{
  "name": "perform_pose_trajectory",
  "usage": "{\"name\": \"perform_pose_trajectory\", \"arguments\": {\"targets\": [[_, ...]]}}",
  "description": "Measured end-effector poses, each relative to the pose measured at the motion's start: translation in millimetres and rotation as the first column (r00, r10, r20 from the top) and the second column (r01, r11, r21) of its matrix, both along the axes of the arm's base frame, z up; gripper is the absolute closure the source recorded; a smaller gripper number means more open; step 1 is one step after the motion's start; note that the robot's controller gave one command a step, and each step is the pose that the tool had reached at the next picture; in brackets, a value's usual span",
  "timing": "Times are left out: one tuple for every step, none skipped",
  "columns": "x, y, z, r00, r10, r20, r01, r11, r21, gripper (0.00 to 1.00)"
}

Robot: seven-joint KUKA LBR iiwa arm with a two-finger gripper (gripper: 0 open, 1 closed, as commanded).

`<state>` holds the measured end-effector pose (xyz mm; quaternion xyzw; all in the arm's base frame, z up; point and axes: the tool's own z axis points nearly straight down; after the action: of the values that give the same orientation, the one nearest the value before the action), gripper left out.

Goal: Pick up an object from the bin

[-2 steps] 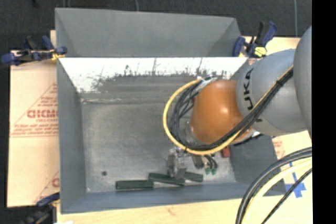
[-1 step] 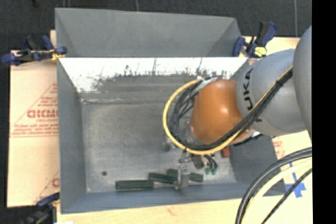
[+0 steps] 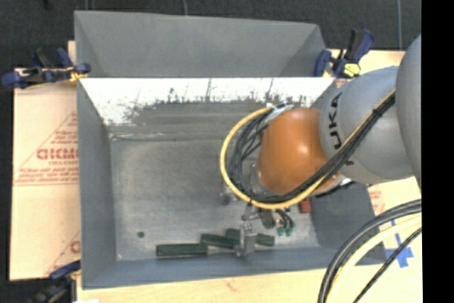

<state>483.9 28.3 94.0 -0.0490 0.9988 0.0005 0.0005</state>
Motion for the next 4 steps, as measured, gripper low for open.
{"name": "perform_pose_trajectory", "arguments": {"targets": [[-9.2, 4, -22, 0.998, -0.059, 0.0, 0.059, 0.998, 0.0, 1.0], [-9.2, 4, -22, 0.998, -0.061, 0.0, 0.061, 0.998, 0.0, 1.0], [-9.6, -5, 37, 0.999, -0.048, -0.005, 0.048, 0.999, -0.002, 1.0], [8.6, -5, 130, 0.987, -0.161, 0.002, 0.161, 0.987, 0.0, 1.0]]}}
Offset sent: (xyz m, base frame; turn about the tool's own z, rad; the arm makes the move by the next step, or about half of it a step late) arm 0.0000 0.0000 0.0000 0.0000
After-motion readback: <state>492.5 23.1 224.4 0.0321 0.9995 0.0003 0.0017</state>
